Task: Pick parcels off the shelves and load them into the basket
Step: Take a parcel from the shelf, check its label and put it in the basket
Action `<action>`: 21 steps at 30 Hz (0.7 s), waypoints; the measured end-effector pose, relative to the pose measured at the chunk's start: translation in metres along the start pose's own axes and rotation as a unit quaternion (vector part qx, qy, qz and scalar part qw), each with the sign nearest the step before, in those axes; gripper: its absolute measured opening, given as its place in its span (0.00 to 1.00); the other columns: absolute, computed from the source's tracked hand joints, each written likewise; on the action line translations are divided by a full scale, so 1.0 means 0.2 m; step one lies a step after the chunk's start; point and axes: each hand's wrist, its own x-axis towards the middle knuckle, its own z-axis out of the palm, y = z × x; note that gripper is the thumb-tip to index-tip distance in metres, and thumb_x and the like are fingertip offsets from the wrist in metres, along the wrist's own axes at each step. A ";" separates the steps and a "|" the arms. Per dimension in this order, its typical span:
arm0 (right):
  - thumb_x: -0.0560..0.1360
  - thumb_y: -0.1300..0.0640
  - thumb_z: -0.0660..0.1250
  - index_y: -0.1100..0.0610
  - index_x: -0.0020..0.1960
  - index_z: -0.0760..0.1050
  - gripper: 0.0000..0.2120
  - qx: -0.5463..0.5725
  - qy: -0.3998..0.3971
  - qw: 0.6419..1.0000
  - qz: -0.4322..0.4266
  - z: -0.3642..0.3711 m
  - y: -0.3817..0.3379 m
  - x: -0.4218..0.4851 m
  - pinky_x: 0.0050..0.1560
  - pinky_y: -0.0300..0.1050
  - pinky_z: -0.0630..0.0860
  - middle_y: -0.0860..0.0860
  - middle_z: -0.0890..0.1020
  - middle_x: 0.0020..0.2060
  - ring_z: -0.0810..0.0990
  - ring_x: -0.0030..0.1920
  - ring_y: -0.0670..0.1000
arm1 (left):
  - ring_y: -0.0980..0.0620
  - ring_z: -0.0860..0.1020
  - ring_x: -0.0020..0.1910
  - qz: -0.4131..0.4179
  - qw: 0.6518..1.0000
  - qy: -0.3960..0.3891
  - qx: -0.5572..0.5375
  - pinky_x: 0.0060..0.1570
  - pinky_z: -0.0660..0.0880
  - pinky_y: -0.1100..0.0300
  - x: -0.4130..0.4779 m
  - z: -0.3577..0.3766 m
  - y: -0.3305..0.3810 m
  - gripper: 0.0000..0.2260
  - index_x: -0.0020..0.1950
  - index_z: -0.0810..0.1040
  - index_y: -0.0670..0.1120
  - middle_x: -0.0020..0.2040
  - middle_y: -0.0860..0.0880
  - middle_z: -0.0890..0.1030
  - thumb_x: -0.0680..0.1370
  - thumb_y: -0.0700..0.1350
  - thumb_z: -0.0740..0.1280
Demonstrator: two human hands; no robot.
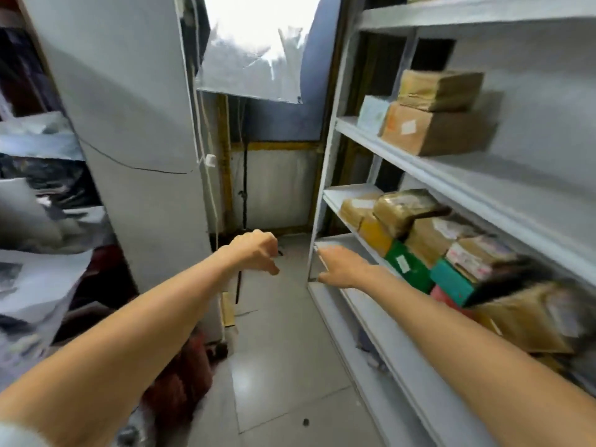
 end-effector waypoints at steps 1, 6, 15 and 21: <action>0.76 0.50 0.65 0.59 0.69 0.66 0.25 0.006 0.008 1.000 0.022 -0.02 0.11 -0.04 0.63 0.54 0.72 0.58 0.72 0.66 0.72 0.65 0.60 | 0.46 0.78 0.55 0.020 1.000 0.004 0.003 0.49 0.75 0.56 0.08 -0.01 0.11 0.23 0.60 0.77 0.51 0.56 0.48 0.79 0.67 0.55 0.75; 0.76 0.45 0.66 0.59 0.64 0.68 0.23 0.047 0.019 0.986 0.162 -0.05 0.56 -0.21 0.56 0.50 0.73 0.58 0.74 0.62 0.74 0.61 0.58 | 0.47 0.77 0.58 0.136 0.990 -0.003 0.027 0.53 0.74 0.55 0.39 0.00 0.52 0.23 0.64 0.76 0.51 0.59 0.49 0.78 0.70 0.55 0.73; 0.74 0.47 0.68 0.57 0.62 0.70 0.20 0.114 0.031 0.946 0.302 -0.01 0.69 -0.03 0.55 0.52 0.77 0.55 0.75 0.58 0.76 0.54 0.55 | 0.50 0.77 0.57 0.239 0.969 -0.030 0.058 0.47 0.73 0.59 0.86 -0.08 0.49 0.26 0.69 0.71 0.49 0.62 0.50 0.78 0.73 0.54 0.71; 0.76 0.47 0.67 0.58 0.63 0.70 0.21 0.132 0.019 0.938 0.321 0.01 0.60 0.35 0.55 0.51 0.75 0.56 0.75 0.59 0.75 0.57 0.56 | 0.50 0.77 0.55 0.244 0.966 -0.056 0.068 0.45 0.74 0.60 1.18 -0.13 0.22 0.26 0.68 0.72 0.49 0.60 0.49 0.78 0.72 0.53 0.72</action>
